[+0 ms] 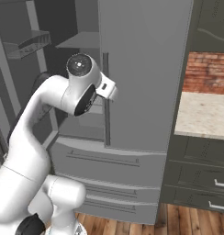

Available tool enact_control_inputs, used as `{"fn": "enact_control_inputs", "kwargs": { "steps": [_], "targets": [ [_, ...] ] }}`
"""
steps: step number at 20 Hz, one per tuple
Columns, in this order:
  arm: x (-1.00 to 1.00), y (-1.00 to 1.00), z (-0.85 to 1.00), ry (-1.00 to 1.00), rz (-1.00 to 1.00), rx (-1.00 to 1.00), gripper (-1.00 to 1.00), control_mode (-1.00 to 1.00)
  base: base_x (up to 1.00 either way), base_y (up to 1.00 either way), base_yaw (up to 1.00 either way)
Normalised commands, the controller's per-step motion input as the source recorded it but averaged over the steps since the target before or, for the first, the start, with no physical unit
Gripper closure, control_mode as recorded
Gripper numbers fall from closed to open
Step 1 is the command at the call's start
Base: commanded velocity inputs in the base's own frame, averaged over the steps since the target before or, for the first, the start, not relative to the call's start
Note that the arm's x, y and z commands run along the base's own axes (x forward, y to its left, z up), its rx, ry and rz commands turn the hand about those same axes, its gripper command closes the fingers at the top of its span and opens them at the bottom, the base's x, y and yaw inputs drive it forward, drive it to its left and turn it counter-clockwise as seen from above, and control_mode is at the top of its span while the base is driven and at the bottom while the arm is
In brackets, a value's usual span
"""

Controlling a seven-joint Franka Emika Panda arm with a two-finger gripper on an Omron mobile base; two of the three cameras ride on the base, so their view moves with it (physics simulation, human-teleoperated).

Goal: Retrieve the mango and pear from the fridge and place them into the bowl on the dining table.

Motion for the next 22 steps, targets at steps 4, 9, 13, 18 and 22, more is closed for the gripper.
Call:
{"fn": "enact_control_inputs", "kwargs": {
  "steps": [4,9,13,18,22],
  "targets": [
    [0.26,-0.52,0.0,0.27,0.27,0.01,-1.0,-1.0,0.0,0.0,0.0],
    [0.55,0.07,-0.16,0.13,0.22,0.0,-1.0,-1.0,0.0,0.0,0.0],
    [0.39,0.44,-0.43,-0.01,0.11,-0.06,-1.0,-1.0,0.0,0.0,0.0],
    [0.25,0.52,-0.5,-0.17,0.02,-0.1,-1.0,-1.0,0.0,0.0,0.0],
    [0.16,0.29,-0.33,-0.28,0.0,-0.09,-1.0,-1.0,0.0,0.0,0.0]
  ]
}}
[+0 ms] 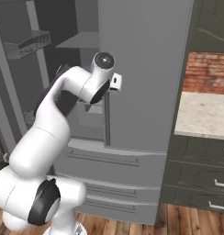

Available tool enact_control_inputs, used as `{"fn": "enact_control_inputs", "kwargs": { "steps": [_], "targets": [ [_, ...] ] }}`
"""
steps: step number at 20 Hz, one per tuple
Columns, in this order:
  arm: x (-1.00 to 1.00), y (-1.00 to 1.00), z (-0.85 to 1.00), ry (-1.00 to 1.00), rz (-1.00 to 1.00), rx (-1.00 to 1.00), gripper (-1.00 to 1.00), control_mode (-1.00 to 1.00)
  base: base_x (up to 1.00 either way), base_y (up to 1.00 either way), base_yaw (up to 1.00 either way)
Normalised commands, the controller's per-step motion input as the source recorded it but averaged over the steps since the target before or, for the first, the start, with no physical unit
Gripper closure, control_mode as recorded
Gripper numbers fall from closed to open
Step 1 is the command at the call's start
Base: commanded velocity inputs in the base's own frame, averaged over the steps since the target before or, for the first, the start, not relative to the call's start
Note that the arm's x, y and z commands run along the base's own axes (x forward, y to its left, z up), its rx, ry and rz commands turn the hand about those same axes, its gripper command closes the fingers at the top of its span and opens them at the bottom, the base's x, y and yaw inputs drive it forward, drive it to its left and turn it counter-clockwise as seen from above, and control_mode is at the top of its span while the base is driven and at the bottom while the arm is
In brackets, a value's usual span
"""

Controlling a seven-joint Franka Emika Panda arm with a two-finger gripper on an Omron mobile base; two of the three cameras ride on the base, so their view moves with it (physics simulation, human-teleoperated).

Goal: Retrieve the mango and pear from the fridge and place them into the bowl on the dining table.

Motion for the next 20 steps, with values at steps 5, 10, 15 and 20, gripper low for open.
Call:
{"fn": "enact_control_inputs", "kwargs": {
  "steps": [5,10,15,20],
  "targets": [
    [0.19,0.0,-0.01,-0.22,0.0,-0.02,-1.0,-1.0,0.0,0.0,0.0],
    [0.37,-0.01,0.0,-0.12,0.0,0.0,-1.0,-1.0,0.0,0.0,0.0],
    [0.44,-0.14,0.0,-0.05,0.0,0.0,-1.0,-1.0,0.0,0.0,0.0],
    [0.43,-0.27,0.0,-0.01,0.0,0.0,-1.0,-1.0,0.0,0.0,0.0]
  ]
}}
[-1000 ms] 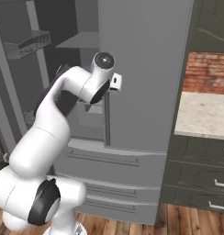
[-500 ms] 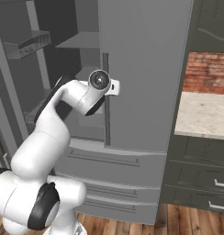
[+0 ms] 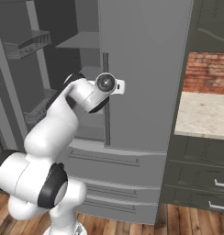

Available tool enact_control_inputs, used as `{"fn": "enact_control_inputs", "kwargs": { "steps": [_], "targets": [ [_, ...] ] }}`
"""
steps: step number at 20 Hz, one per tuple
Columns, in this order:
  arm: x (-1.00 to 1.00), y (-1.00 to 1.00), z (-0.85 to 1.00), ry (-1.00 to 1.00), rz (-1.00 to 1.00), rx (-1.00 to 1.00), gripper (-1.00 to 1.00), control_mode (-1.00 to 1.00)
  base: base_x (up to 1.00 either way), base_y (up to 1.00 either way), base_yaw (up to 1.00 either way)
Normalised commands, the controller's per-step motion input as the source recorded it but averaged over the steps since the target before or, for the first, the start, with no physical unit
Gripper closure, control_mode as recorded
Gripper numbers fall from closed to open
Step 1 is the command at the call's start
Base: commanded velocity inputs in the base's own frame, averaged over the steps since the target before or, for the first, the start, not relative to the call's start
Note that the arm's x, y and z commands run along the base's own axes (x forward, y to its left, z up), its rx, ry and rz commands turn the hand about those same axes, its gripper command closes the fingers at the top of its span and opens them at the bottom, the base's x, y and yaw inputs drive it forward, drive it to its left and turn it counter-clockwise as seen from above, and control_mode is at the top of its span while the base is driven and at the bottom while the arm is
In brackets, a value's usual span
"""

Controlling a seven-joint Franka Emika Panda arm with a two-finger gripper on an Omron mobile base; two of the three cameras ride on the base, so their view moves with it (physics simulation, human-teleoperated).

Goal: Retrieve the mango and pear from the fridge and place them into the bowl on the dining table.

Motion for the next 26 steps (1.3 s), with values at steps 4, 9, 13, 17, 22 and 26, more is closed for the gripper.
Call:
{"fn": "enact_control_inputs", "kwargs": {
  "steps": [4,9,13,17,22,26],
  "targets": [
    [0.48,-0.21,0.0,0.0,0.0,0.0,-1.0,-1.0,0.0,0.0,0.0],
    [0.64,-0.01,-0.02,0.0,0.0,0.0,-1.0,-1.0,0.0,0.0,0.0],
    [0.66,0.02,-0.12,0.0,0.0,0.0,-1.0,-1.0,0.0,0.0,0.0],
    [0.65,0.1,-0.19,0.0,0.0,-0.01,-1.0,-1.0,0.0,0.0,0.0],
    [0.32,0.16,-0.18,-0.03,-0.01,-0.02,1.0,-1.0,0.0,0.0,0.0],
    [-0.65,-0.15,0.05,0.07,-0.04,0.0,1.0,-1.0,0.0,0.0,0.0]
  ]
}}
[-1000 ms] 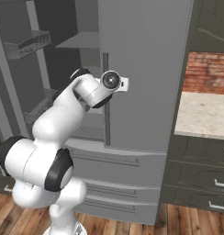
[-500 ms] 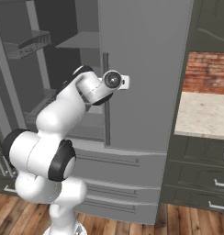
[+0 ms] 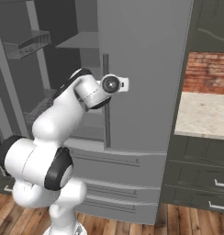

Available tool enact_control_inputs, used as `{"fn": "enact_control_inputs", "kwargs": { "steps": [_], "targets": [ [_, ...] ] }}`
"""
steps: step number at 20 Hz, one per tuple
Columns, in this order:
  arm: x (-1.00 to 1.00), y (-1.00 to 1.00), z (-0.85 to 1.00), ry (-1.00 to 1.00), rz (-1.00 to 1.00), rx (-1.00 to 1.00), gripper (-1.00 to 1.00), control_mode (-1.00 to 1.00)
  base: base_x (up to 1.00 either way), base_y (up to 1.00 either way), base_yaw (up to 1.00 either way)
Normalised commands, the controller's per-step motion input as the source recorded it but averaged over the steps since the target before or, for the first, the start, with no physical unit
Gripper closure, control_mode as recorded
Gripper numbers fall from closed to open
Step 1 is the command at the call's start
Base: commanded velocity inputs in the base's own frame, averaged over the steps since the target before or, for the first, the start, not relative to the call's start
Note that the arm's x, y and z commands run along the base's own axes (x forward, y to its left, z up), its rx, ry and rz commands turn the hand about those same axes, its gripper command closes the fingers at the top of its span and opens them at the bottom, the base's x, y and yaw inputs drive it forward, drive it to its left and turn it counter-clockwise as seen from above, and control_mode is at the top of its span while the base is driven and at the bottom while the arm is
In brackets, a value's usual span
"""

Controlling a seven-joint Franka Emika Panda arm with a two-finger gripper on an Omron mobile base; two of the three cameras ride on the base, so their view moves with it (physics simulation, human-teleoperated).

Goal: Retrieve the mango and pear from the fridge and place them into the bowl on the dining table.

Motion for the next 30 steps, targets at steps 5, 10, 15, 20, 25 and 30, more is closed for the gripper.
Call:
{"fn": "enact_control_inputs", "kwargs": {
  "steps": [5,10,15,20,25,30],
  "targets": [
    [-1.0,-0.93,0.11,0.03,0.0,0.06,1.0,-1.0,0.0,0.0,0.0],
    [-1.0,-1.0,0.24,0.01,-0.01,0.1,1.0,-1.0,0.0,0.0,0.0],
    [-0.63,-1.0,0.09,-0.01,-0.09,0.01,1.0,-1.0,0.0,0.0,0.0],
    [-0.41,-1.0,-0.11,-0.02,-0.29,0.0,1.0,-1.0,0.0,0.0,0.0],
    [-0.18,-1.0,-0.24,-0.05,-0.35,0.0,1.0,-1.0,0.0,0.0,0.0],
    [-0.02,-0.75,-0.11,-0.13,-0.2,0.0,-1.0,-1.0,0.0,0.0,0.0]
  ]
}}
